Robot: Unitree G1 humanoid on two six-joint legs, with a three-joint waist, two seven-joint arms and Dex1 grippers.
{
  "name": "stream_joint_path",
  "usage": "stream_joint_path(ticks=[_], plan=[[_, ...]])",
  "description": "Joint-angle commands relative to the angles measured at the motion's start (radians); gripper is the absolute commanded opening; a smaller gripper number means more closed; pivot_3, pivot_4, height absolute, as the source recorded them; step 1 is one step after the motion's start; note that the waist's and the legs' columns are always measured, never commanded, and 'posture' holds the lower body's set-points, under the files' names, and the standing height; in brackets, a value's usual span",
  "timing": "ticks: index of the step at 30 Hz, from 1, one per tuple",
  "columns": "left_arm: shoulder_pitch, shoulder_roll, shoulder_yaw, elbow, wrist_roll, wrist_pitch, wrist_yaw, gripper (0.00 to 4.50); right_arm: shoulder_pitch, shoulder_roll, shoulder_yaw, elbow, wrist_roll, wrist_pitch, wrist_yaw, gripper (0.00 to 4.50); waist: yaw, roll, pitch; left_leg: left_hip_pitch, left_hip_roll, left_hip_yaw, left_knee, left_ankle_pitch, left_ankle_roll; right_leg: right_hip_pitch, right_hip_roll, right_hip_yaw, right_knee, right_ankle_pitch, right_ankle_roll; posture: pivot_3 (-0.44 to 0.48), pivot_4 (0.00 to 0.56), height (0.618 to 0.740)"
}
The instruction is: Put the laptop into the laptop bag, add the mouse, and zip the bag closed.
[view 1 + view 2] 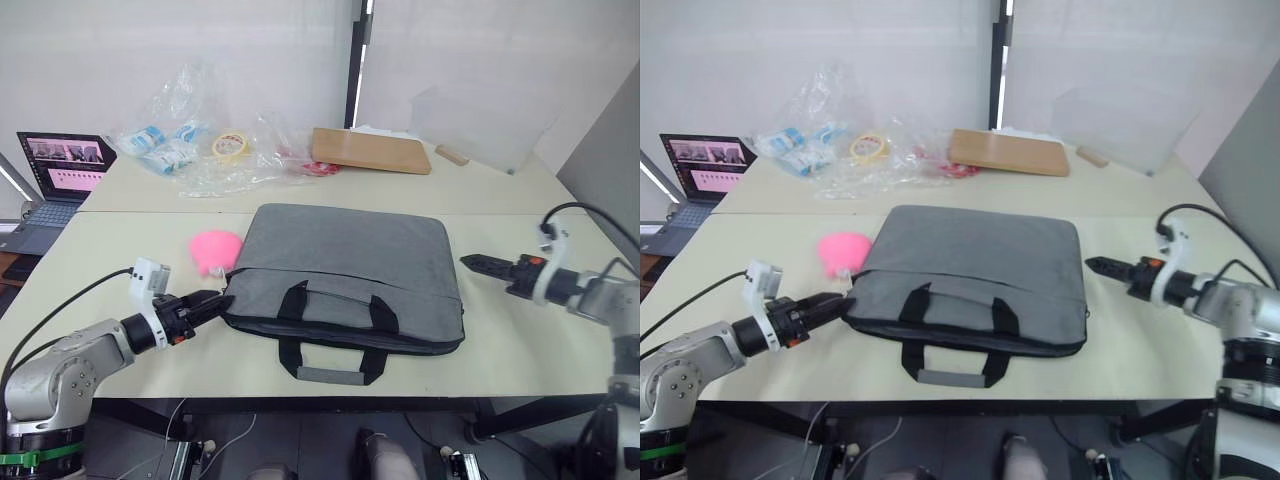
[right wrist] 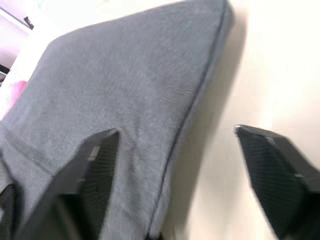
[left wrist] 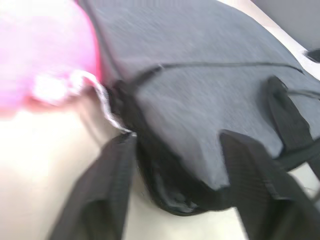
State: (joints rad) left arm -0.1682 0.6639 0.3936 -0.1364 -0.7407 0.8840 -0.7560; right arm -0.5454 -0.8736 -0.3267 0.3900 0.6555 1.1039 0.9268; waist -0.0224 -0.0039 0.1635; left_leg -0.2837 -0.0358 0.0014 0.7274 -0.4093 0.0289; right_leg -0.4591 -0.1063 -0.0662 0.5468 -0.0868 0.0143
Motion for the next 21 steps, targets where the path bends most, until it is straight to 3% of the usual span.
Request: stream_joint_path(ticks=[1,7,13,16,21], plan=[[-0.055,0.014,0.025,0.053,-0.033,0.016,-0.002,3.91,0.061,-0.043,0.006,-0.093,0.064,0.079,0.088,4.5,0.003,0.0,0.0,0.0,0.0,0.0,0.0,0.0,0.0,0.001,0.0,0.0,0.0,0.0,0.0,0.0,0.15,0.74],[-0.103,-0.012,-0.071,0.119,-0.005,0.019,-0.038,3.91,0.203,-0.063,0.019,-0.178,0.114,0.167,0.143,4.5,0.009,0.0,0.0,0.0,0.0,0.0,0.0,0.0,0.0,0.001,0.0,0.001,0.0,0.0,0.0,0.0,0.15,0.74],[-0.128,-0.017,-0.136,0.15,0.025,-0.008,-0.059,3.91,0.175,0.027,0.008,-0.227,0.148,0.201,0.064,4.5,0.005,-0.001,0.0,0.001,0.001,0.0,0.001,0.0,0.0,0.001,0.0,0.002,0.001,0.001,0.0,0.0,0.15,0.74],[-0.126,-0.016,-0.145,0.14,0.024,-0.003,-0.071,3.08,0.179,0.053,0.009,-0.26,0.161,0.207,0.049,4.5,0.008,-0.001,0.0,0.001,0.0,-0.001,0.001,0.0,0.0,0.001,0.0,0.002,0.001,0.001,0.0,0.0,0.15,0.74],[-0.105,-0.014,-0.14,0.104,0.006,0.014,-0.077,1.42,0.192,0.064,-0.018,-0.269,0.174,0.201,0.028,3.04,0.01,-0.001,0.0,0.001,0.0,-0.001,0.001,0.0,0.0,0.0,0.0,0.0,0.0,0.001,0.0,0.0,0.15,0.74]])
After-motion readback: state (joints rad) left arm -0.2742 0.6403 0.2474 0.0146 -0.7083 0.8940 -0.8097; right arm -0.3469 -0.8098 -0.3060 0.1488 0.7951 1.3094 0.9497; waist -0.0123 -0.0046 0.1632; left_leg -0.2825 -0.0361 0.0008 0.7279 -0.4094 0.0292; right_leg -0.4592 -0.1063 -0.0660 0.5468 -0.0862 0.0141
